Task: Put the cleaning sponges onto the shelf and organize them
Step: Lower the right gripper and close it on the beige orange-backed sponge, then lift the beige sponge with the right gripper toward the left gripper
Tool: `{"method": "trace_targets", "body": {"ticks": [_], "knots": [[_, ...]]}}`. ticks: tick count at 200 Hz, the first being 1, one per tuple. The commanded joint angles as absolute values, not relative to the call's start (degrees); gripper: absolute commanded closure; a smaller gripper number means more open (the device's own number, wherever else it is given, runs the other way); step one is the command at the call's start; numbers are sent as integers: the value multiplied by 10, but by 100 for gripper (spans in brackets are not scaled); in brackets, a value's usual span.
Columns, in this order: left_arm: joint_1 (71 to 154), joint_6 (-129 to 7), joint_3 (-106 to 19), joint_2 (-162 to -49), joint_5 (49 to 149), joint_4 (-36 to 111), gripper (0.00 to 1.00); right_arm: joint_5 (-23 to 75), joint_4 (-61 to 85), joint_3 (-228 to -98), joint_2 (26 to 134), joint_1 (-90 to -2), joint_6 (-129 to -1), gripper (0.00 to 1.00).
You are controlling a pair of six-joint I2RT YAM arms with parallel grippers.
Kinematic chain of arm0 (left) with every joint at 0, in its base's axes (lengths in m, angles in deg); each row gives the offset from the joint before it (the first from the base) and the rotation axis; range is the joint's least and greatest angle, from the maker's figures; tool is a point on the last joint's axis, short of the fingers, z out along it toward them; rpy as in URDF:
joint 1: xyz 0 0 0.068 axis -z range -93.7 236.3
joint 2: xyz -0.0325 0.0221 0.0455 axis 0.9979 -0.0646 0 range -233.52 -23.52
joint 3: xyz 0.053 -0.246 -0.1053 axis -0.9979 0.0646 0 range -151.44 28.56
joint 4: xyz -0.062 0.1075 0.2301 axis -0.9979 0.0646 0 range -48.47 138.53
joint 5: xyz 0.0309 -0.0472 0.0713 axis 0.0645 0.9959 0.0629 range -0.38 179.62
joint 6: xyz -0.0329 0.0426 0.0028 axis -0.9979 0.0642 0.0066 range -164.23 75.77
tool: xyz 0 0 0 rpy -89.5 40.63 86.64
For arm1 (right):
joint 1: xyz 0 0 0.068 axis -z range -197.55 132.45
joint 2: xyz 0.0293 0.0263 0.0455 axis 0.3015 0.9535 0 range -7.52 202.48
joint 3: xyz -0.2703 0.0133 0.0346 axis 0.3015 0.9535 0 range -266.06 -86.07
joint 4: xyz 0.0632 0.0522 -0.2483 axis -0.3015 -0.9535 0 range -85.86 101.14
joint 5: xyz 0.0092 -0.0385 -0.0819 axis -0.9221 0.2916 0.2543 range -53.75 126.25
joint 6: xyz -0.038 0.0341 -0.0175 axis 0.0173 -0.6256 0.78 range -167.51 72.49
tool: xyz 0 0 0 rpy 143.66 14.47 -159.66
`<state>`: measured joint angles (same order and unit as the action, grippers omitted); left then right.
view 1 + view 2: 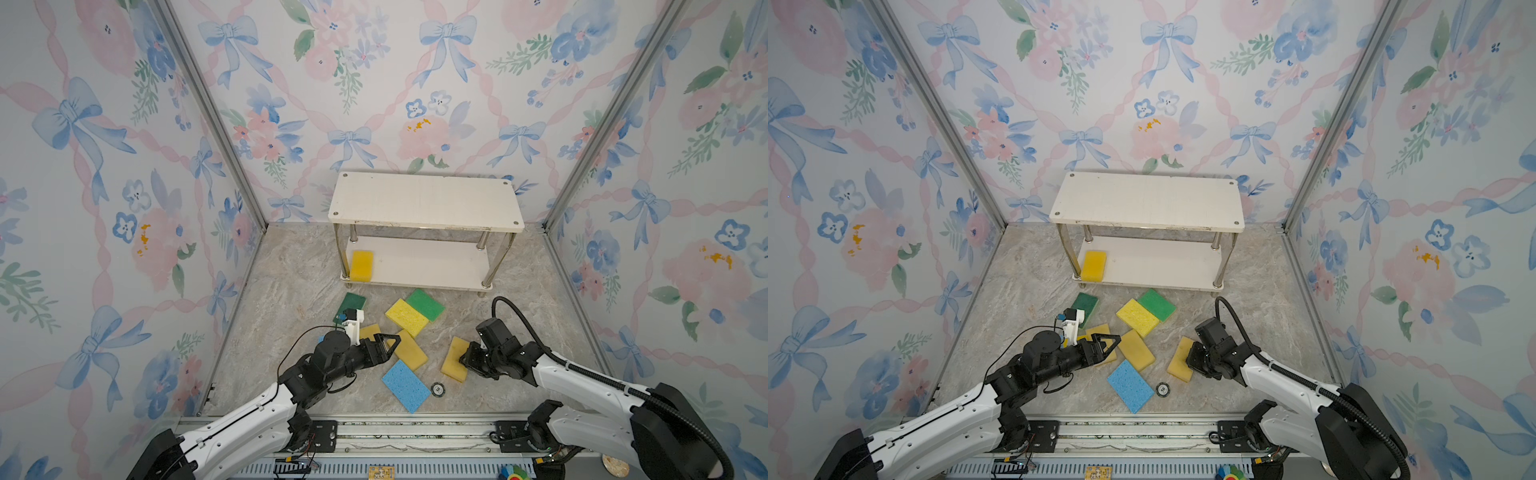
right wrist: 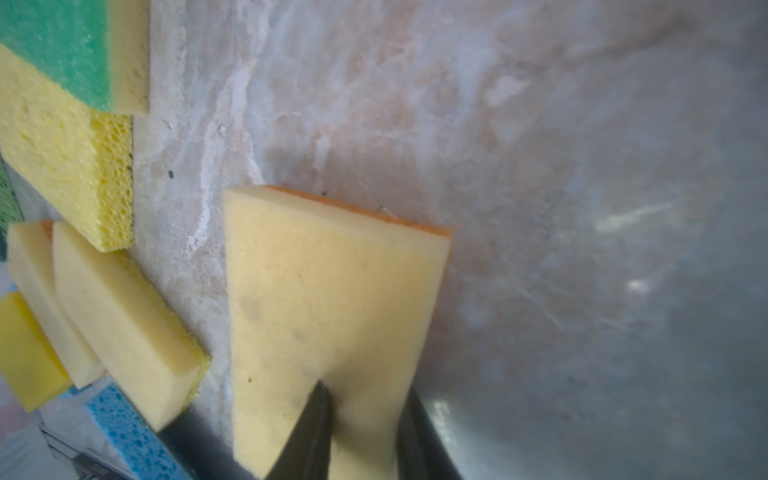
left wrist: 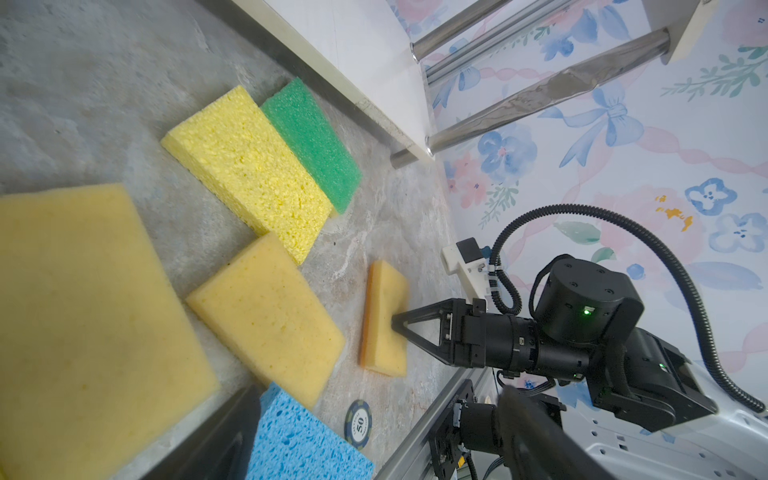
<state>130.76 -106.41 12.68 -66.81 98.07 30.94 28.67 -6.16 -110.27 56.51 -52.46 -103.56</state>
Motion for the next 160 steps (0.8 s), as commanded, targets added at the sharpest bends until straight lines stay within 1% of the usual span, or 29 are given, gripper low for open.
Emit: {"method": "trace_targets", "body": {"ticks": [1,13,40,68,79,114,139,153,160], "knots": [[1301,-1066,129,-659,989,313,9,297,-97,-1106,547,-522,-1031,89],[1299,-1065,129,-659,994,313,9,297,-117,-1121,531,-522,-1019,92],[1289,-1070,128,-662,1020,295,8,285,-162,-1169,508,-522,-972,93],[1274,-1112,142,-675,1075,209,7,216,-180,-1240,531,-524,-915,93],[1272,-1118,137,-684,1086,199,7,188,-180,-1269,548,-532,-898,93],[1271,-1112,114,-709,1109,193,7,159,-187,-1373,620,-600,-841,93],[1270,-1111,110,-710,1112,193,10,144,-173,-1430,667,-656,-828,93],[1268,-1113,115,-705,1111,193,13,140,-167,-1455,689,-684,-815,93],[1267,-1114,119,-701,1109,193,16,140,-168,-1466,699,-695,-812,93]]}}
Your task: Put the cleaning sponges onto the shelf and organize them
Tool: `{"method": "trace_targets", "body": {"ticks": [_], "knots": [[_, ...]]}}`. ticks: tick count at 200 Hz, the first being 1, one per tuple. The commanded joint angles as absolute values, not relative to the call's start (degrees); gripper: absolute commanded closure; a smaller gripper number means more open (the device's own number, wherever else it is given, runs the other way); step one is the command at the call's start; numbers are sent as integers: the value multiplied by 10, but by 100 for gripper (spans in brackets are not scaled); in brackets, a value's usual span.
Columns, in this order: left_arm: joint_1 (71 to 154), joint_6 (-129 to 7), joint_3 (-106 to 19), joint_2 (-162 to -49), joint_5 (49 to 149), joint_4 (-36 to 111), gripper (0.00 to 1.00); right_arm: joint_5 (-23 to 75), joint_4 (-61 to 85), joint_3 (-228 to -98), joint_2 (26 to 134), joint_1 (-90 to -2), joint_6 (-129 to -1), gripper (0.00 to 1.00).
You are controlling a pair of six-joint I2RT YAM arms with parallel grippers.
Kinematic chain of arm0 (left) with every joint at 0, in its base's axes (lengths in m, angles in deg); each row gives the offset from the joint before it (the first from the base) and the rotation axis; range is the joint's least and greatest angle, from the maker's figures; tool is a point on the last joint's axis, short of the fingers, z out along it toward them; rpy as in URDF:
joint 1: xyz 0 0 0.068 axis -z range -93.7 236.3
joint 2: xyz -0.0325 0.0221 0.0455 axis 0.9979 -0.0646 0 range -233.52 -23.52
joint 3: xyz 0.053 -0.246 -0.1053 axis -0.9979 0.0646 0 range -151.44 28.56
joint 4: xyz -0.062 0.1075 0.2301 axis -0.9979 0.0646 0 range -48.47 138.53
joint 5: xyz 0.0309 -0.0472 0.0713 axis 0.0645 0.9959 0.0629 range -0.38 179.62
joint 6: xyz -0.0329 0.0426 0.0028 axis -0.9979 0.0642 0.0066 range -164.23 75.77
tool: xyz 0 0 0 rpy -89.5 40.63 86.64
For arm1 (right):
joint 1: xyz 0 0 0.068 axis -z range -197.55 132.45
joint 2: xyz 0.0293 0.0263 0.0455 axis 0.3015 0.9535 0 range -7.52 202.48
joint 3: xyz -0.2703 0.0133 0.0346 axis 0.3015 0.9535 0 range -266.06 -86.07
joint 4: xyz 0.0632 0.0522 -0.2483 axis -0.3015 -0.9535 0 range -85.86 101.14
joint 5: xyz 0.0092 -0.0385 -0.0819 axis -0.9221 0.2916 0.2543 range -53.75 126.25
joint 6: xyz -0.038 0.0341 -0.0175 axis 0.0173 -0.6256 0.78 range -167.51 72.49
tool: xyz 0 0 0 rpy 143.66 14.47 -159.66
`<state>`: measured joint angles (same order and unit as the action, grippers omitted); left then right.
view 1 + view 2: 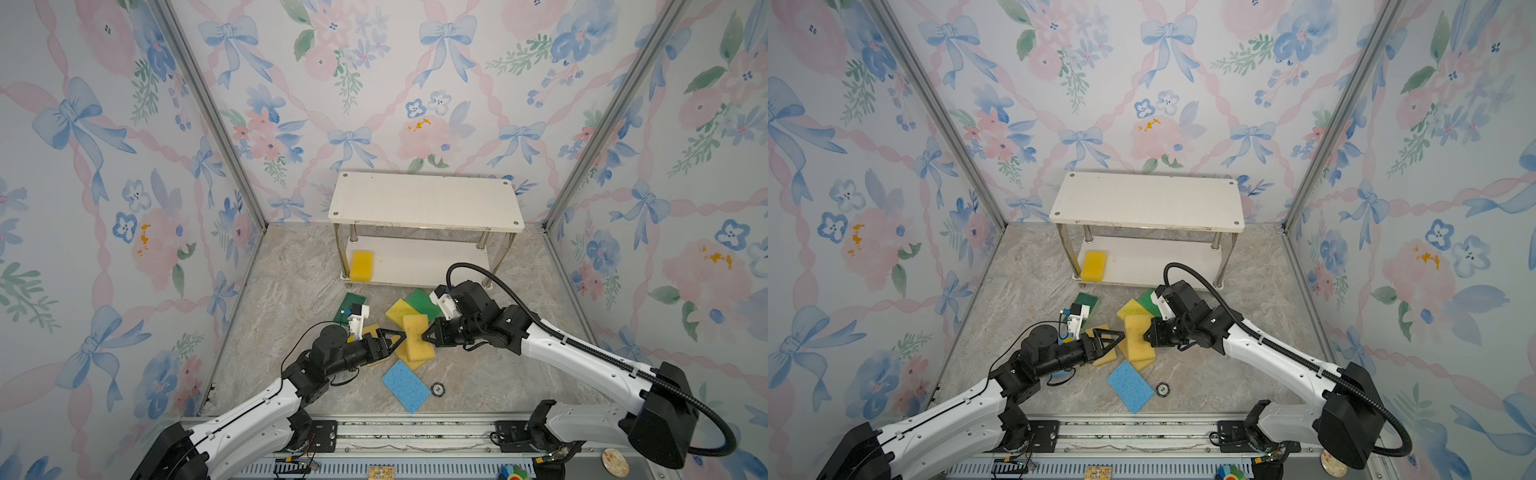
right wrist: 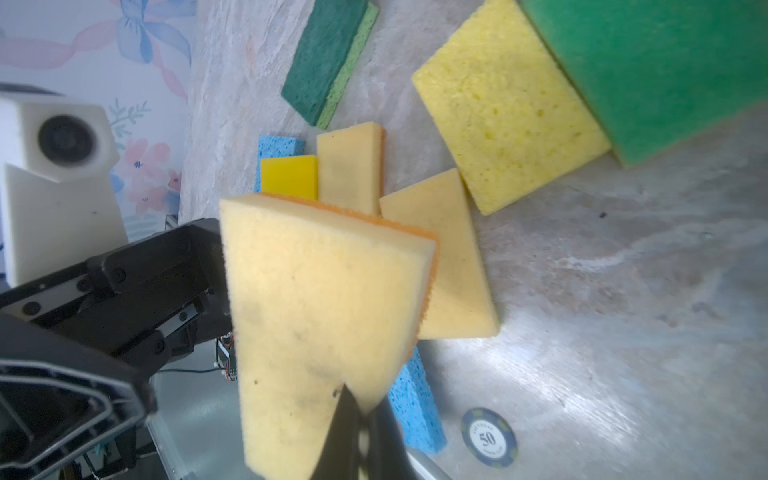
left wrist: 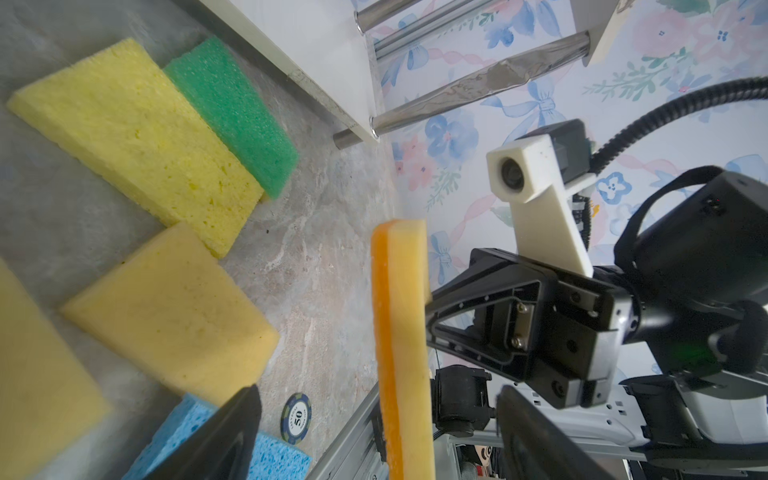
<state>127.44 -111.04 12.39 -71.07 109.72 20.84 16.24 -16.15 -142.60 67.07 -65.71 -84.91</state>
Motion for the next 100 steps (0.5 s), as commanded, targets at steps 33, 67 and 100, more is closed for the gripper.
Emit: {"method": "trace_targets", "body": {"ticks": [33,67,100], "knots": [[1255,-1131,140,-669,1102,191,44,143,-168,-1493,729,-724,-809,93],[1244,-1140,148,-652,1109,183,78,147,-165,-1499,740,-730,-814,90],[1241,-1142,150,-654,1110,181,95,152,-163,-1501,742,-731,-824,70]]}}
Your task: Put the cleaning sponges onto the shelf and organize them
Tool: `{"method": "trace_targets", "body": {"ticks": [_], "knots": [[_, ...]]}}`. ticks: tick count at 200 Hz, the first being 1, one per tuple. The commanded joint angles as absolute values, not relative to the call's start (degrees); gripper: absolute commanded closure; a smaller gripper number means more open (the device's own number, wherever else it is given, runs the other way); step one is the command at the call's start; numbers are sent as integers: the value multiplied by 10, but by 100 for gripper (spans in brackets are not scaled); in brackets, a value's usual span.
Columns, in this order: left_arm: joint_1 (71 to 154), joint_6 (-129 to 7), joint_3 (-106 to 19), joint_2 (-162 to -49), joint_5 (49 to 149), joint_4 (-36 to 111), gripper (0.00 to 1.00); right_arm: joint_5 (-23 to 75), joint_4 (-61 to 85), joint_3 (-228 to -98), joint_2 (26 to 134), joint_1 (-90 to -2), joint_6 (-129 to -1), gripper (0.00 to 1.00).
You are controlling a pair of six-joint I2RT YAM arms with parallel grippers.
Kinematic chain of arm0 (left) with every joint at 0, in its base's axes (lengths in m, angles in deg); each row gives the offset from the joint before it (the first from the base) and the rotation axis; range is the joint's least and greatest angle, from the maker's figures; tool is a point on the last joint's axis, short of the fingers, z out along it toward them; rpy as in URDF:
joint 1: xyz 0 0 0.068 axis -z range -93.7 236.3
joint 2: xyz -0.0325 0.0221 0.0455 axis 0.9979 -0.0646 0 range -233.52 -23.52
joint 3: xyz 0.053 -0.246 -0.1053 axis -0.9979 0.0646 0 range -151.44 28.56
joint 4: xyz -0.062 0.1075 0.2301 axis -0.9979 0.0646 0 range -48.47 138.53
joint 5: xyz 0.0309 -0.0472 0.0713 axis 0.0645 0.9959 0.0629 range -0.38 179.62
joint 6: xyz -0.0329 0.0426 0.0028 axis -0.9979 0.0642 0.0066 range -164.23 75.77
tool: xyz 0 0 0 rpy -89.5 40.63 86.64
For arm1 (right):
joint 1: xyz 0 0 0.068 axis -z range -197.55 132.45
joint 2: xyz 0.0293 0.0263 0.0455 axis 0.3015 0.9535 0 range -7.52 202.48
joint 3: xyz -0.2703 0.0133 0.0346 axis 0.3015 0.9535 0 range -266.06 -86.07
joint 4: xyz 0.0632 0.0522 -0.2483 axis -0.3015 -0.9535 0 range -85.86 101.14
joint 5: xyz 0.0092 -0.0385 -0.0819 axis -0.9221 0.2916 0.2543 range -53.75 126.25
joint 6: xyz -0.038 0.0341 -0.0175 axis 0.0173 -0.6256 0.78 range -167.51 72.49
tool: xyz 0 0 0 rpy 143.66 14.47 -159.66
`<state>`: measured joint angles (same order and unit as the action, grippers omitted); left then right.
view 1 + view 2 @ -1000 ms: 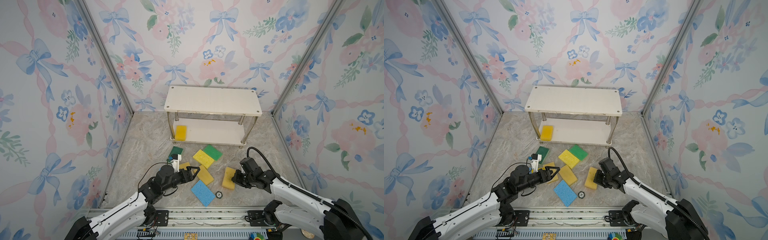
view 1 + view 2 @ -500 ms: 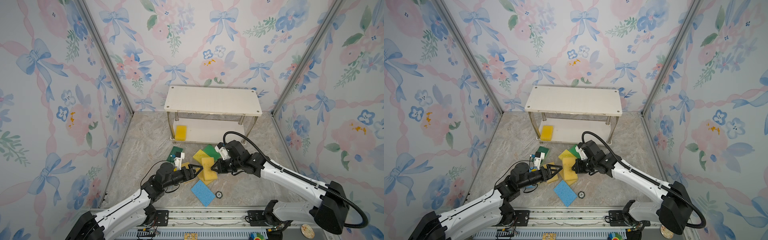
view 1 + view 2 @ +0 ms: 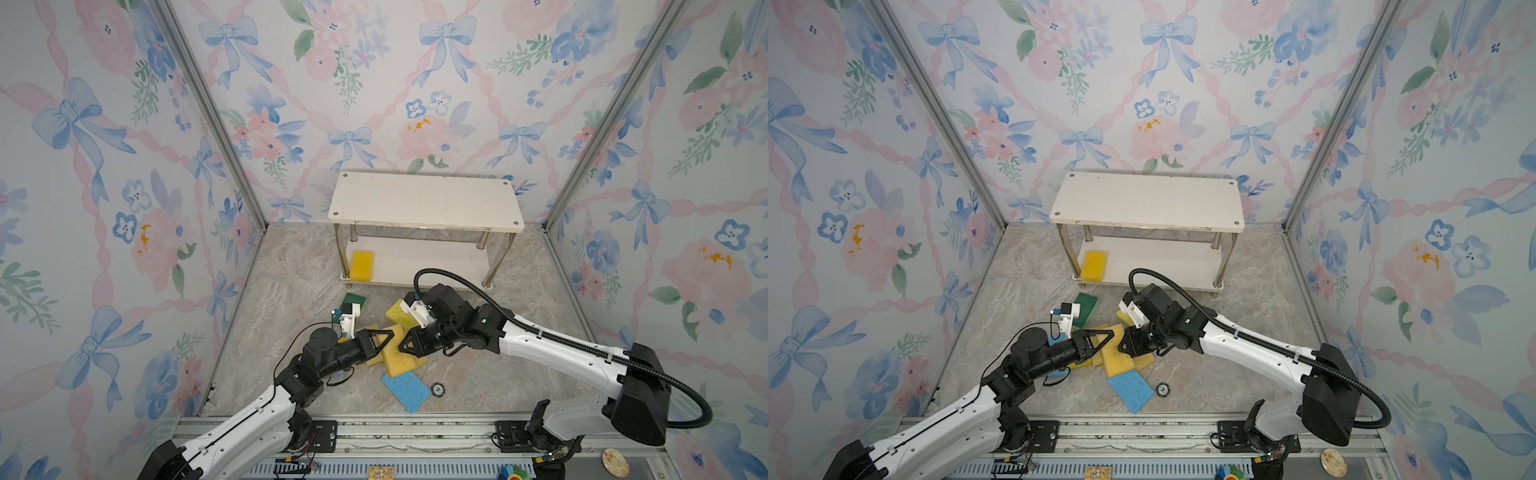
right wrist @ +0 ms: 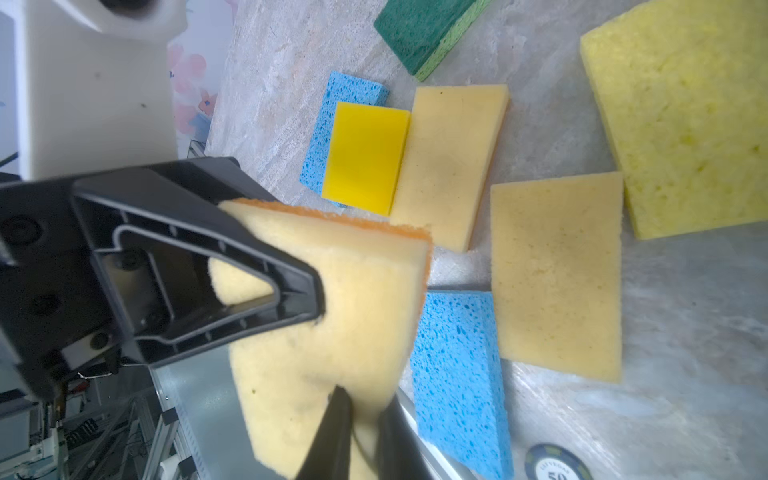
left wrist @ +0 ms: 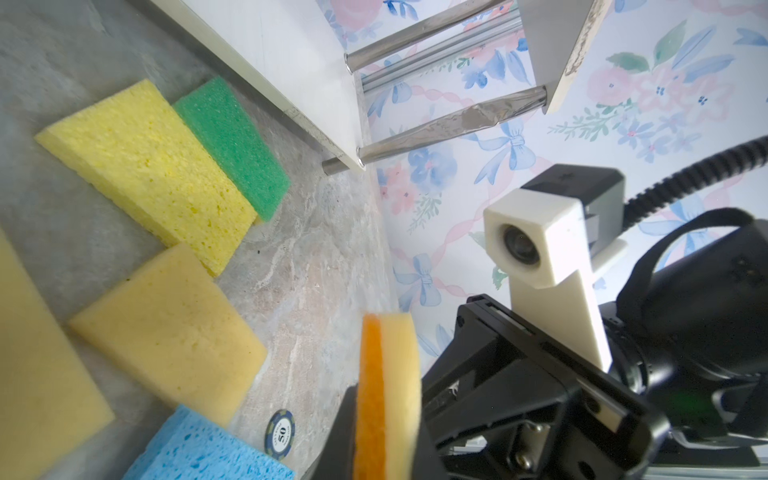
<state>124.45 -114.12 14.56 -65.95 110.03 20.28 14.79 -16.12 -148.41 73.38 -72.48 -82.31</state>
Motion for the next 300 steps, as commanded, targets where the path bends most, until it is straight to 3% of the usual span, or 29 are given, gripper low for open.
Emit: {"method": "trace_targets", "body": {"ticks": [1,21,36,118,231,300], "knots": [[1241,-1142,151,-654,1110,181,95,152,-164,-1501,742,-731,-825,69],[1238,-1144,152,-652,1105,181,97,166,-176,-1500,733,-730,-845,48],[1231,-1153,152,-646,1099,179,97,175,-185,-1493,721,-726,-862,41],[1182,-1187,126,-651,1122,154,96,140,-124,-1436,659,-719,-913,37],[1171,-1196,141,-631,1120,155,97,125,-94,-1422,658,-719,-931,56],[1171,-1196,145,-634,1123,155,96,131,-85,-1425,655,-721,-937,80]]}}
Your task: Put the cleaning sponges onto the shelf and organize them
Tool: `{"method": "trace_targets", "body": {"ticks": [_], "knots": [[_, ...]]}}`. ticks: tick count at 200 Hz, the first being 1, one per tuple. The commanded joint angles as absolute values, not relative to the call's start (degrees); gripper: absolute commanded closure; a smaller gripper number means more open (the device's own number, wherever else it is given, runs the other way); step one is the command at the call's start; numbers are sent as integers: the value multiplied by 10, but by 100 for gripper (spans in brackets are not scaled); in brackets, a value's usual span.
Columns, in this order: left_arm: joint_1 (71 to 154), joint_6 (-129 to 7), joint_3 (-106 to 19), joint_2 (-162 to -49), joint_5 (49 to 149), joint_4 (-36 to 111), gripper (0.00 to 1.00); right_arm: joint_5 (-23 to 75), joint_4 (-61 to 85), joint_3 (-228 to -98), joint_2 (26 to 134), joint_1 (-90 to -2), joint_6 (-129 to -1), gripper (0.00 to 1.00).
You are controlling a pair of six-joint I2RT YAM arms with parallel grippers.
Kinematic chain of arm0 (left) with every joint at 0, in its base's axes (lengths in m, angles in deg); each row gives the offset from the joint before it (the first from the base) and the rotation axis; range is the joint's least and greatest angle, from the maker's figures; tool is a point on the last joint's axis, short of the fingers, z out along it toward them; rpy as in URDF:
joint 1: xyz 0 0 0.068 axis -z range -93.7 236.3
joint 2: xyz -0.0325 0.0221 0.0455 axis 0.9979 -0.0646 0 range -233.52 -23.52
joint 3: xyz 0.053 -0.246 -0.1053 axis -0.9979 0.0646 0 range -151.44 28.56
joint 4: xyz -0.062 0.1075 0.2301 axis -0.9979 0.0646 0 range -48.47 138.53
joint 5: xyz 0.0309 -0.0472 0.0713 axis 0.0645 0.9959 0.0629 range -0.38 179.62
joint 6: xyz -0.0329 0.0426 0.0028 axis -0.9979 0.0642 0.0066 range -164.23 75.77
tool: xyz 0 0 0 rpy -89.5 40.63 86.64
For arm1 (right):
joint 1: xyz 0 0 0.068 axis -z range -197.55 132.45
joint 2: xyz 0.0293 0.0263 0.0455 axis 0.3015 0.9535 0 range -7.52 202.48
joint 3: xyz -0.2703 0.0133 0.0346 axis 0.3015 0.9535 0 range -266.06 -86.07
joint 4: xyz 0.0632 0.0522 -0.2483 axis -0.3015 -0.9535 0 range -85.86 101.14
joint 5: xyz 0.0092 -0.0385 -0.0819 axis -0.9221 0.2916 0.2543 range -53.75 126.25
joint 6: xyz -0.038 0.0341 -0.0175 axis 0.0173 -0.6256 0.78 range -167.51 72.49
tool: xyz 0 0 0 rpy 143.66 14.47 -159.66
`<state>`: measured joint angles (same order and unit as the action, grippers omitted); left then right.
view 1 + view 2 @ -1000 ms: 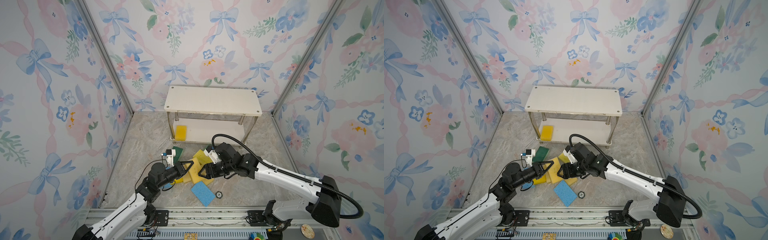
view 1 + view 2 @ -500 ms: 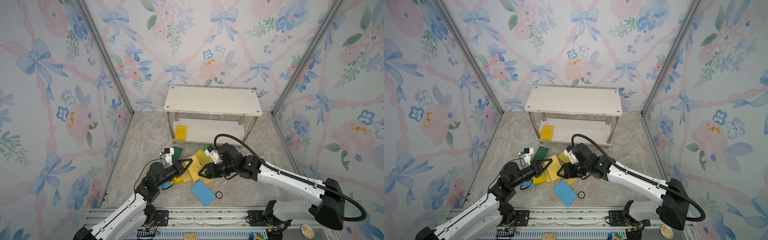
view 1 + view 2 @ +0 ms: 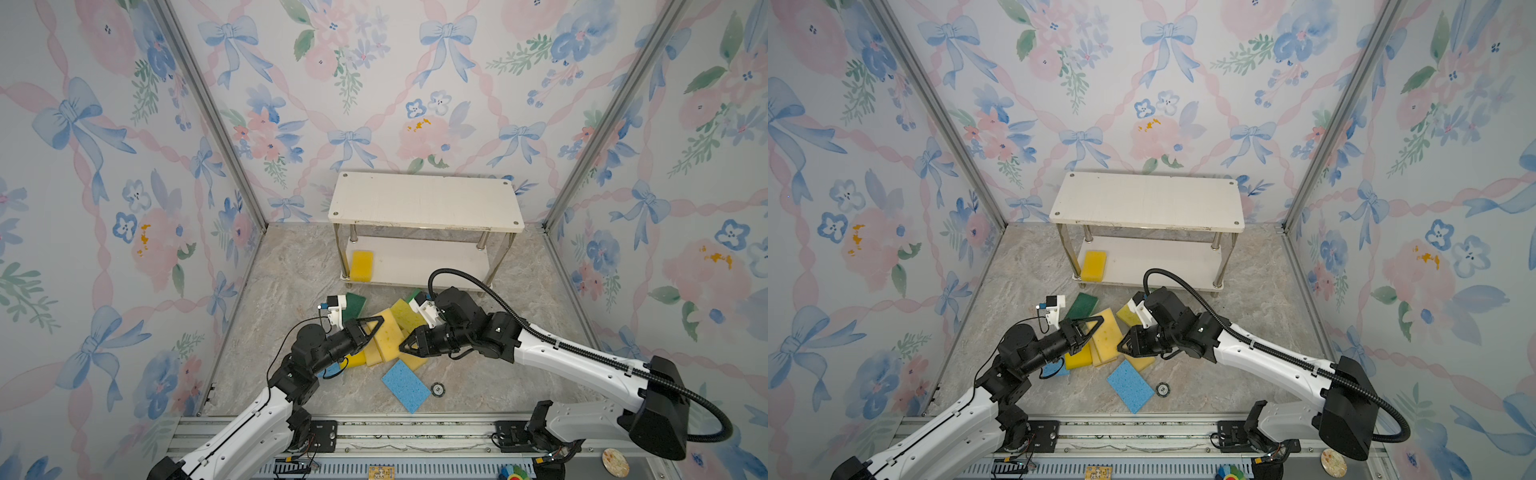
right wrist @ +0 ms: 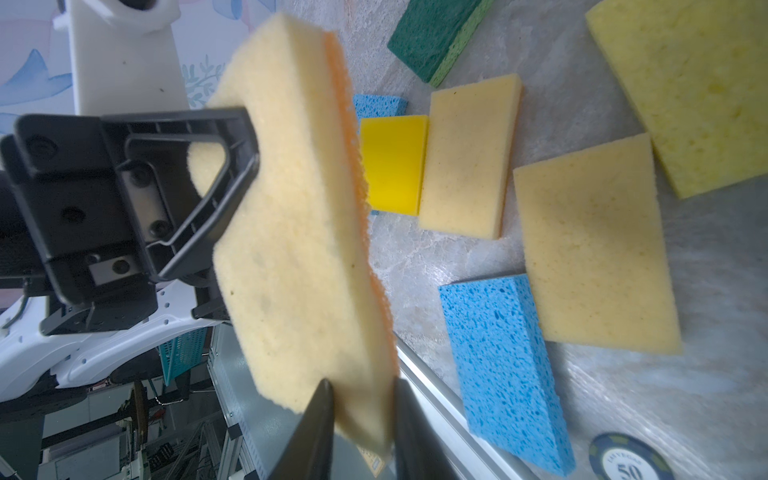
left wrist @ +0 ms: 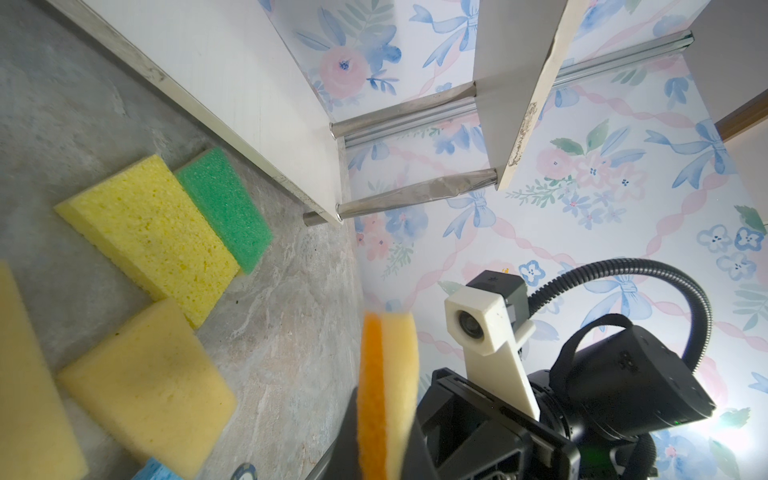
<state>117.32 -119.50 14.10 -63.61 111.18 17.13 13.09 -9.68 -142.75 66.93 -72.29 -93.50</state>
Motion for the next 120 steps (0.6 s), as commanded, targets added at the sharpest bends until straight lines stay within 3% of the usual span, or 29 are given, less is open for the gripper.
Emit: {"method": "trace_targets", "body": {"ticks": [1,29,76,120], "knots": [[1171,-1196,145,-634,1123,155,96,131,-85,-1424,655,-720,-936,80],[1171,-1198,148,-633,1126,155,95,138,-78,-1425,648,-719,-940,89],[1171,-1191,152,-638,1132,156,78,154,-85,-1432,651,-710,-950,97],[1171,-1181,148,-649,1149,156,27,176,-86,-1432,652,-704,-967,98]]}}
